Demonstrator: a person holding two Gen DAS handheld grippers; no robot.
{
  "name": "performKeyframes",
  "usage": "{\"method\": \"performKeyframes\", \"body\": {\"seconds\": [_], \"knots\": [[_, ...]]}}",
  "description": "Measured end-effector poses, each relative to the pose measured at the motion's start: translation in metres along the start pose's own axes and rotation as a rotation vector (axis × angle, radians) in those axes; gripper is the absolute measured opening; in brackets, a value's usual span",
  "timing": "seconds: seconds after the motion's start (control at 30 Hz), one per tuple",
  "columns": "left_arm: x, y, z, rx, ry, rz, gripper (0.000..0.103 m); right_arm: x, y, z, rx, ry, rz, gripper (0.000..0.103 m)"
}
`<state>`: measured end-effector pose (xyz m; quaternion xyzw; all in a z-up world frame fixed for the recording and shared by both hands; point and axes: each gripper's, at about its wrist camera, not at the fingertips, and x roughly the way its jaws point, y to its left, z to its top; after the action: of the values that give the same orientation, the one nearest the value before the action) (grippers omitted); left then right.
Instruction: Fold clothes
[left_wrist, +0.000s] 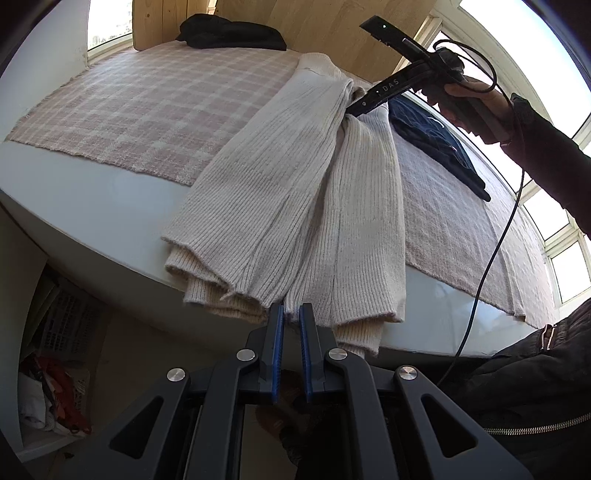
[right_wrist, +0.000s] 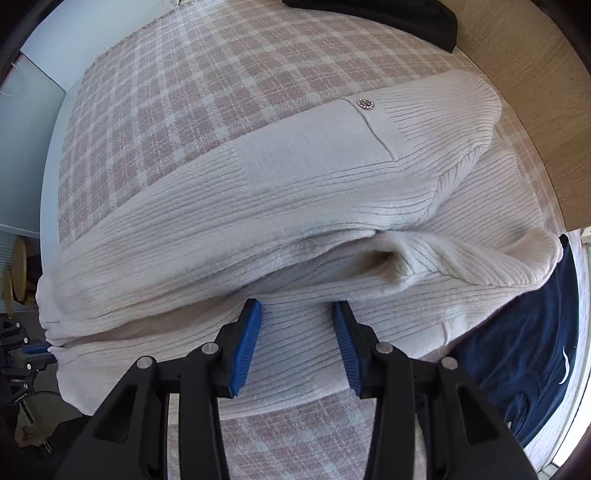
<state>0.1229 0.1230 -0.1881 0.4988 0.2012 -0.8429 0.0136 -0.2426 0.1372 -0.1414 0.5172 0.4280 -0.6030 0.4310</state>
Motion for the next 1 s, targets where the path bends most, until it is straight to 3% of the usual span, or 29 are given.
{"method": "performKeyframes", "body": {"seconds": [0.07, 0.27, 0.43, 0.67, 0.83, 1.0], "knots": [[-0.003, 0.002, -0.001, -0.007, -0.002, -0.001, 0.008, -0.002, 0.002, 0.004, -0.025, 0.008, -0.006, 0.042], [-0.031, 0.003, -0.002, -0.027, -0.045, 0.005, 0.007, -0.033, -0.028, -0.007, 0.082, -0.001, 0.192, 0.042], [-0.028, 0.001, 0.016, 0.016, -0.038, 0.037, 0.007, -0.023, -0.034, 0.000, 0.157, 0.036, 0.293, 0.042], [0.003, -0.020, 0.031, 0.190, 0.068, 0.092, 0.009, -0.012, -0.027, 0.008, 0.163, 0.065, 0.265, 0.042], [0.015, -0.022, 0.031, 0.253, 0.086, 0.155, 0.019, -0.011, -0.033, 0.011, 0.182, 0.082, 0.273, 0.042], [0.010, -0.022, 0.030, 0.255, 0.088, 0.189, 0.018, -0.020, -0.058, 0.009, 0.270, 0.102, 0.402, 0.042]]}}
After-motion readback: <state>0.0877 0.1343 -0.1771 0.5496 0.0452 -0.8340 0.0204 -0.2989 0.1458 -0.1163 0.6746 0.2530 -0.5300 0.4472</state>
